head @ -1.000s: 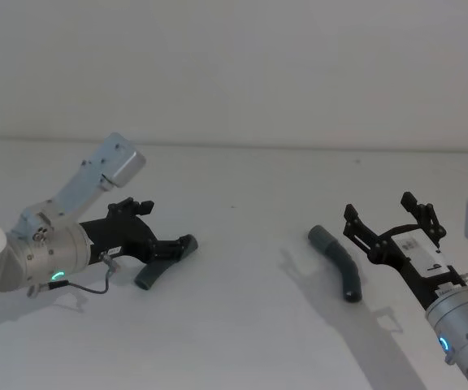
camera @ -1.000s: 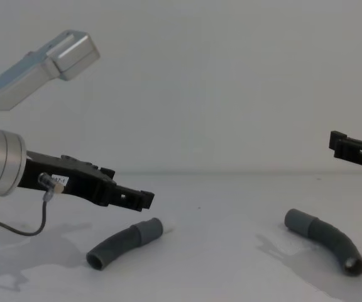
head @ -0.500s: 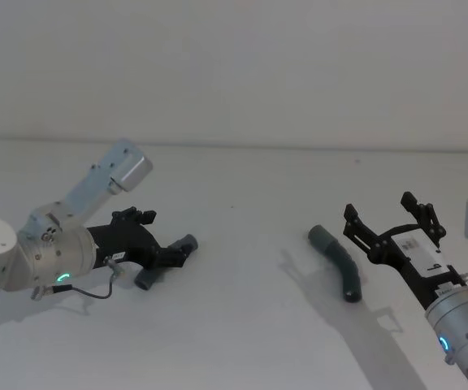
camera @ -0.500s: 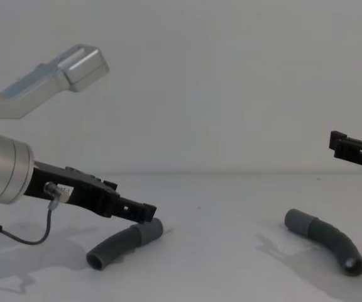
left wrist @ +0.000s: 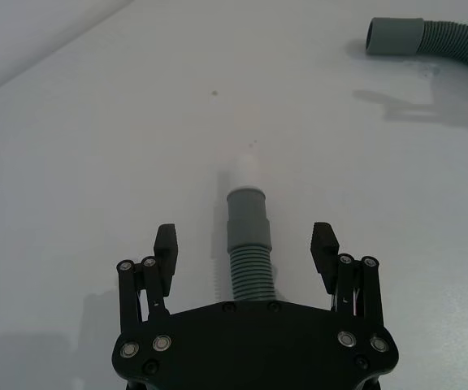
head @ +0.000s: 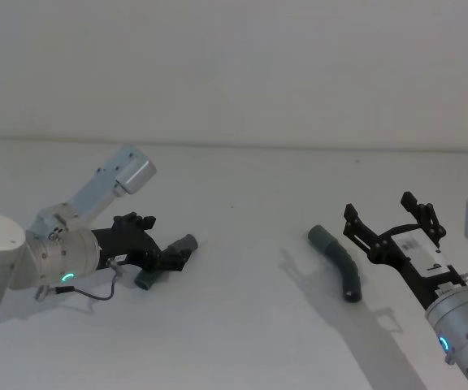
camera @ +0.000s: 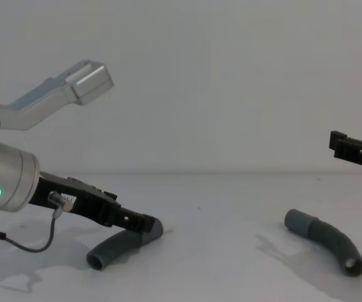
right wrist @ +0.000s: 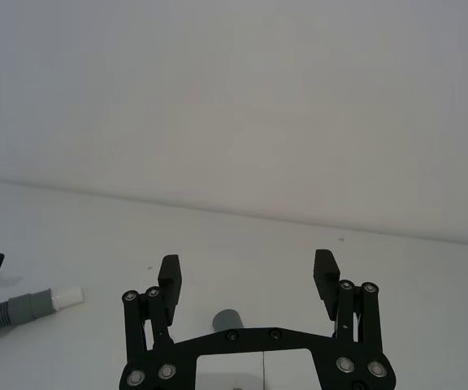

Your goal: Use both hands to pick up one end of the pipe from the table, align the ends, and insert them.

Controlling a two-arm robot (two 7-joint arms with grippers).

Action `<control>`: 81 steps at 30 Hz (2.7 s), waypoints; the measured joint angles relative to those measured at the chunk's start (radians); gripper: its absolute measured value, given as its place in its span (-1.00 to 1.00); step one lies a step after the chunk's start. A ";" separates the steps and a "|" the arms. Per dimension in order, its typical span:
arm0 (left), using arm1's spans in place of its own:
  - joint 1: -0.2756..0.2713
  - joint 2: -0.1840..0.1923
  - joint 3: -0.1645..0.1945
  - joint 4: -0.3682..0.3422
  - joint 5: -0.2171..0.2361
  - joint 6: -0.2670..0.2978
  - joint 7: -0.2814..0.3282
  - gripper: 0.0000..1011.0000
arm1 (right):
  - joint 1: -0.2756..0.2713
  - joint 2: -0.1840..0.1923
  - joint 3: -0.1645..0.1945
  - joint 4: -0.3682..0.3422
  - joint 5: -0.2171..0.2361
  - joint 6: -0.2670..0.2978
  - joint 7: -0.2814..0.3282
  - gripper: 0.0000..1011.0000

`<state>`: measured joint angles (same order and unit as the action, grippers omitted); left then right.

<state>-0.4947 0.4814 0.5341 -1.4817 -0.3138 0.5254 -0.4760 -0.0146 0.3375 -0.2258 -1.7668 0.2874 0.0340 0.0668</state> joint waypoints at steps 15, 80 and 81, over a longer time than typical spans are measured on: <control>-0.028 -0.016 0.012 0.057 0.009 0.004 -0.024 0.98 | 0.000 0.000 0.000 0.000 0.000 0.000 0.000 0.98; -0.063 -0.042 0.035 0.134 0.017 -0.003 -0.048 -0.30 | 0.000 0.000 0.000 0.000 0.000 0.000 0.000 0.98; -0.063 -0.042 0.035 0.134 0.017 -0.003 -0.048 -0.34 | 0.000 0.000 0.000 0.000 0.000 0.000 0.000 0.98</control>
<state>-0.5579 0.4392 0.5690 -1.3473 -0.2968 0.5229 -0.5236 -0.0146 0.3375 -0.2258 -1.7667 0.2873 0.0341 0.0668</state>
